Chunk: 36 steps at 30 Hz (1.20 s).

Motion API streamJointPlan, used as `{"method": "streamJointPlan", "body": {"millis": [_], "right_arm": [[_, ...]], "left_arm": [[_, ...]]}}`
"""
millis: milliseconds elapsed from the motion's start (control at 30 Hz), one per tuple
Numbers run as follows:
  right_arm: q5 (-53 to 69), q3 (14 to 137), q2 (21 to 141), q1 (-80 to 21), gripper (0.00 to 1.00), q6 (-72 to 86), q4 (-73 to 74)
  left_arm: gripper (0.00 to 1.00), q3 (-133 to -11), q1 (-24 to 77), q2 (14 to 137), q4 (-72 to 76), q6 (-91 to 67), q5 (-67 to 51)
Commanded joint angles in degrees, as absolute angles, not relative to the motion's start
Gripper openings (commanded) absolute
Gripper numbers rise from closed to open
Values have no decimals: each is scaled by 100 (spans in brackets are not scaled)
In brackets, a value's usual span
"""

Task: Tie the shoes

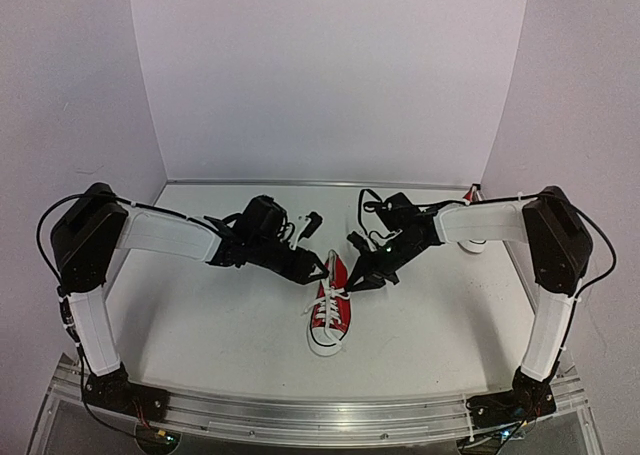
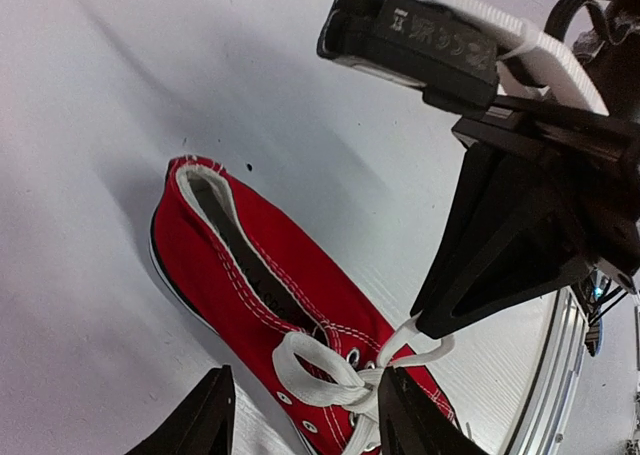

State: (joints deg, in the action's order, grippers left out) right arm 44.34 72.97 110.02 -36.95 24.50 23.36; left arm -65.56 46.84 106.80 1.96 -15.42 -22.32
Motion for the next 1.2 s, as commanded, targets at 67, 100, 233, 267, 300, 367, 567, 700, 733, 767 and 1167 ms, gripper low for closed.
{"method": "streamJointPlan", "body": {"millis": [67,100,233,267,300,367,567,700,733,767,1167], "right_arm": [[4389,7233,10774,-3724,0,2491,2264],[4384,7225,10773,-3727,0,2487,2265],[4371,7207,10776,-3721,0,2480,2266],[4368,7200,10778,-3725,0,2479,2267],[4356,7189,10773,-3724,0,2479,2268],[4294,7132,10731,-3720,0,2490,2275],[3946,6768,10497,-3721,0,2578,2339],[3737,6575,10436,-3718,0,2593,2427],[3692,6542,10440,-3722,0,2593,2445],[3638,6521,10445,-3719,0,2589,2478],[3270,6367,10480,-3554,0,2443,2765]], "left_arm": [[47,-6750,4706,10852,501,-1939,-2705],[46,-6770,4703,10892,522,-1965,-2744],[40,-6954,4702,11131,557,-2101,-2887],[35,-6989,4702,11176,563,-2148,-2903],[28,-6991,4696,11189,600,-2207,-2865],[13,-6910,4681,11072,642,-2254,-2684],[0,-6268,4495,10304,731,-2320,-1943],[0,-5831,4394,9905,701,-2316,-1427],[0,-5750,4377,9854,687,-2313,-1348],[0,-5696,4357,9825,662,-2303,-1279],[0,-5561,4114,9727,254,-1894,-656]]}}
